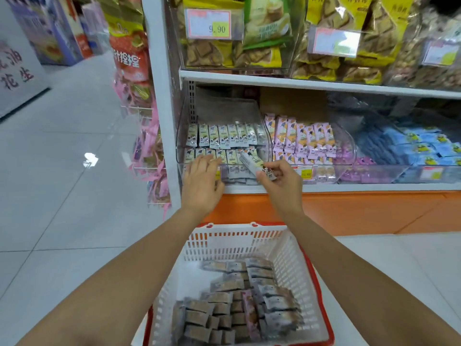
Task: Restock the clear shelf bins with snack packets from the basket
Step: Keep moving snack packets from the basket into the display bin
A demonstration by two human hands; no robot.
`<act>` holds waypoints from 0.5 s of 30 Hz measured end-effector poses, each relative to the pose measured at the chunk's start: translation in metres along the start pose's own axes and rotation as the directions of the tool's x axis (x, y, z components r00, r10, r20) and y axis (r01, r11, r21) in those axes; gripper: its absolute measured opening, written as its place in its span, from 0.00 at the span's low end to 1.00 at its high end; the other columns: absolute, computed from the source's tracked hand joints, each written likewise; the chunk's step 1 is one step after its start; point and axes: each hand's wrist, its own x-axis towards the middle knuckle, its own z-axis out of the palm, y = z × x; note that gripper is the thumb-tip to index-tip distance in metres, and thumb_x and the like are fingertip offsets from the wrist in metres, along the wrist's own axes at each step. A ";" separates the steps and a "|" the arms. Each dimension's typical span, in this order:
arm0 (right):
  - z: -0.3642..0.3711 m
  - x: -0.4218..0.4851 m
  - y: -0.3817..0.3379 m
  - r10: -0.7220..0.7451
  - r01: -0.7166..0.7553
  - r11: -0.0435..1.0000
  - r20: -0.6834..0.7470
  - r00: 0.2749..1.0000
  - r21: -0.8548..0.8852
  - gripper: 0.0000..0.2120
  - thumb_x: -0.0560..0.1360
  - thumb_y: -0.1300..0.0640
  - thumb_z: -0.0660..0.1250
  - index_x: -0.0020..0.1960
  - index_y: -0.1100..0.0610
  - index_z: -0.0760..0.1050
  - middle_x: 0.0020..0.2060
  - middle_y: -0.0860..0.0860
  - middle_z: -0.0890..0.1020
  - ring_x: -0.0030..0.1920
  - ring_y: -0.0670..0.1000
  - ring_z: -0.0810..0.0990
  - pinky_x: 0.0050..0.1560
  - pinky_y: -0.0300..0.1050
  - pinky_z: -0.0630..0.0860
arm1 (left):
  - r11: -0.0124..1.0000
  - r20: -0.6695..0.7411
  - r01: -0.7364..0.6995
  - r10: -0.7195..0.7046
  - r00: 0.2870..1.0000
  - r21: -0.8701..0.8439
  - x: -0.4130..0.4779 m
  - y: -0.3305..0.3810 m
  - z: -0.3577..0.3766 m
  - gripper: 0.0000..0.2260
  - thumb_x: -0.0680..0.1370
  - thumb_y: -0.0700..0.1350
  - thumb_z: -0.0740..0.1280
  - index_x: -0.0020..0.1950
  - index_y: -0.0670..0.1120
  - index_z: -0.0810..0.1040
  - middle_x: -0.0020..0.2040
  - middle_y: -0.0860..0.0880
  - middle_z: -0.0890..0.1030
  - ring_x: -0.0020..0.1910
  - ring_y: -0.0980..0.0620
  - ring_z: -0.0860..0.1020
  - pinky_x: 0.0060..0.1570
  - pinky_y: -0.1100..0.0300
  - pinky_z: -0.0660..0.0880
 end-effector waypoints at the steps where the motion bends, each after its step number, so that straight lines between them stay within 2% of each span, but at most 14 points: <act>1: 0.003 0.007 0.000 -0.001 0.001 1.000 -0.022 1.000 -0.019 0.07 0.74 0.57 0.73 0.51 0.56 0.78 0.39 0.43 0.76 0.39 0.43 0.73 0.35 0.34 0.72 | 0.997 0.088 -0.023 0.016 0.996 0.080 0.002 -0.006 0.002 0.27 0.79 0.45 0.63 0.77 0.48 0.61 0.77 0.46 0.61 0.78 0.44 0.55 0.77 0.45 0.46; 3: 0.010 0.020 0.000 -0.003 -0.002 0.997 -0.063 0.998 -0.081 0.07 0.74 0.56 0.72 0.51 0.56 0.78 0.38 0.44 0.76 0.38 0.44 0.73 0.33 0.36 0.72 | 0.984 0.197 -0.067 0.034 0.980 0.162 0.001 -0.015 0.007 0.32 0.80 0.47 0.61 0.81 0.51 0.49 0.80 0.47 0.52 0.79 0.46 0.46 0.76 0.46 0.37; 6: 0.024 0.035 0.003 0.000 -0.019 0.980 -0.095 0.995 -0.199 0.08 0.75 0.54 0.72 0.52 0.56 0.78 0.41 0.47 0.78 0.41 0.46 0.76 0.36 0.40 0.74 | 0.966 0.213 -0.108 0.057 0.975 0.233 -0.005 -0.019 0.013 0.37 0.79 0.47 0.61 0.81 0.51 0.41 0.81 0.47 0.46 0.79 0.46 0.40 0.75 0.47 0.33; 9: 0.037 0.045 0.010 0.017 -0.046 0.957 -0.105 0.994 -0.286 0.09 0.75 0.54 0.72 0.53 0.56 0.78 0.42 0.47 0.78 0.42 0.47 0.76 0.39 0.41 0.75 | 0.957 0.181 -0.126 0.079 0.980 0.261 -0.007 -0.022 0.018 0.38 0.79 0.46 0.61 0.80 0.50 0.39 0.81 0.47 0.44 0.79 0.46 0.39 0.72 0.48 0.29; 12: 0.048 0.054 0.017 0.000 -0.046 0.936 -0.130 0.991 -0.349 0.09 0.75 0.54 0.72 0.53 0.56 0.77 0.47 0.49 0.79 0.47 0.48 0.76 0.47 0.45 0.76 | 0.954 0.145 -0.153 0.118 0.982 0.258 -0.007 -0.028 0.023 0.39 0.77 0.45 0.63 0.81 0.50 0.40 0.81 0.46 0.47 0.79 0.44 0.41 0.73 0.47 0.29; 15: 0.058 0.058 0.019 -0.038 -0.026 0.904 -0.140 0.989 -0.426 0.08 0.75 0.55 0.72 0.52 0.57 0.78 0.51 0.51 0.76 0.47 0.47 0.74 0.48 0.39 0.69 | 0.952 0.137 -0.161 0.128 0.982 0.259 -0.007 -0.030 0.029 0.40 0.77 0.45 0.64 0.81 0.49 0.41 0.81 0.45 0.48 0.79 0.43 0.42 0.74 0.46 0.31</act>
